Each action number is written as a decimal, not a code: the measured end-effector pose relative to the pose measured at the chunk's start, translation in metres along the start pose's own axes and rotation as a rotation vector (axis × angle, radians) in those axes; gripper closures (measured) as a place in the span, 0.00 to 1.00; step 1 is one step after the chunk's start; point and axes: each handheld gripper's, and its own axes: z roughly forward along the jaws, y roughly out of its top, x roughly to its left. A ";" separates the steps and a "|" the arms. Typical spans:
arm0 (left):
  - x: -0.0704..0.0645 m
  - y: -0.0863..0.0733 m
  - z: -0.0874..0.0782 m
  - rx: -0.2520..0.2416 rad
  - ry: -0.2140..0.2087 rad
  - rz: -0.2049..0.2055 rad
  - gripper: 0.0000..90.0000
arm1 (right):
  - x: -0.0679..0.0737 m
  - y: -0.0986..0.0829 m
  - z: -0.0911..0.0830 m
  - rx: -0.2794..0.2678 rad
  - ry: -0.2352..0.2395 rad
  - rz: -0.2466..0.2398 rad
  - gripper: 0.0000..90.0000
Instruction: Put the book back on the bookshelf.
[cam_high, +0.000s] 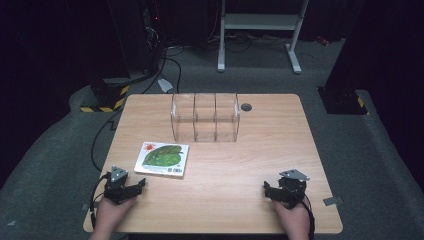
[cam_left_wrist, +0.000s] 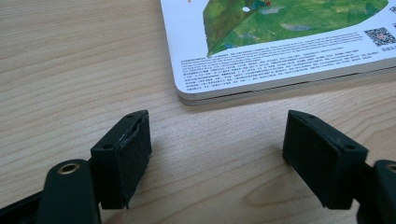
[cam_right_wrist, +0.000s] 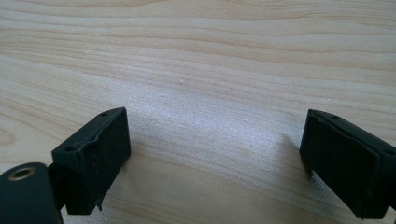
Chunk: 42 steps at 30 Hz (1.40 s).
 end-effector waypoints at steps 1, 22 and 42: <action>0.000 0.000 0.000 0.000 0.000 0.000 0.26 | 0.000 0.000 0.000 -0.002 -0.001 0.000 0.09; -0.001 0.003 -0.001 0.036 0.008 0.001 0.23 | 0.000 0.000 0.000 -0.003 0.000 -0.006 0.10; -0.017 0.040 -0.023 -0.045 -0.027 0.010 0.21 | 0.000 0.000 0.001 -0.003 0.001 -0.006 0.10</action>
